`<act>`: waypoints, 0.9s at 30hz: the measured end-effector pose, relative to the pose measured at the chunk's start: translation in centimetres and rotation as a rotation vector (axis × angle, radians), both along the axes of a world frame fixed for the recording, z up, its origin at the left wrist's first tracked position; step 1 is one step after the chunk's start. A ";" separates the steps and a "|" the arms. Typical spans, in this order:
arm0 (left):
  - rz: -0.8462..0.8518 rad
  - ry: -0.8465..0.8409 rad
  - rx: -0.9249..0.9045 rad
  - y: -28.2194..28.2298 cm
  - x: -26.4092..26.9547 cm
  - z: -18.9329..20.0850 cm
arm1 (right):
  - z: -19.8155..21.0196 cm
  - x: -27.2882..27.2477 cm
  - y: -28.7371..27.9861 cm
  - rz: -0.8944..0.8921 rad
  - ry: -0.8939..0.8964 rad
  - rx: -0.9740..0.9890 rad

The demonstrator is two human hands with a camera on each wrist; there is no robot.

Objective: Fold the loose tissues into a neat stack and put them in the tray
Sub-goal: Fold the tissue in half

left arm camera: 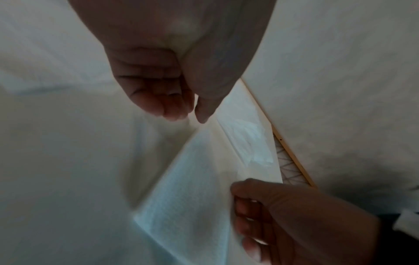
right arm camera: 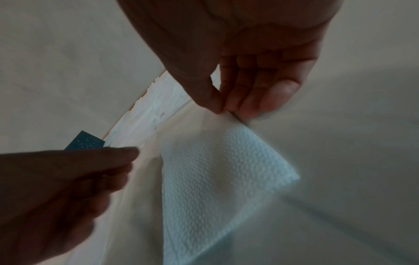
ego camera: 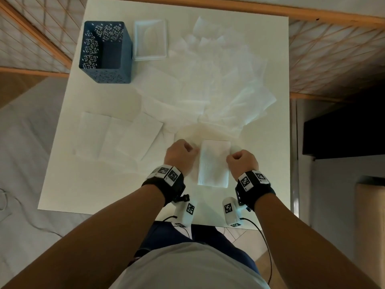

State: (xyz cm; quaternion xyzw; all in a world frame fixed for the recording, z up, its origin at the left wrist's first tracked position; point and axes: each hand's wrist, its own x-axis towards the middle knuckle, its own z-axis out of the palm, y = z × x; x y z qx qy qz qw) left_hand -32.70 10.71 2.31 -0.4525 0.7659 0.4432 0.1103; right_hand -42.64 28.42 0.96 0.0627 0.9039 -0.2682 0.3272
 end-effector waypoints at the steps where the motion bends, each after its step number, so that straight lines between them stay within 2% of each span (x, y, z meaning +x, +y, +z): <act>1: -0.010 0.013 -0.068 -0.9 0.6 0.4 | 0.3 0.1 0.1 -0.007 0.011 -0.004; 5: -0.047 -0.013 -0.362 -6.1 3.0 0.9 | 1.6 0.6 0.5 -0.006 0.060 -0.032; 8: -0.117 -0.108 -0.455 -8.8 3.9 0.3 | 3.0 1.5 0.2 0.043 0.078 -0.084; 12: -0.262 -0.197 -0.448 -9.9 3.0 -0.6 | 4.5 3.2 -0.7 0.138 0.071 -0.123; 18: -0.316 -0.193 -0.466 -9.1 1.6 -1.4 | 5.5 5.3 -1.8 0.280 0.085 -0.127; 22: -0.283 -0.147 -0.443 -9.2 1.5 -1.1 | 5.8 5.7 -2.0 0.318 0.098 -0.112; 27: -0.150 -0.102 -0.349 -9.9 1.8 0.2 | 6.2 5.3 -2.4 0.329 0.097 -0.109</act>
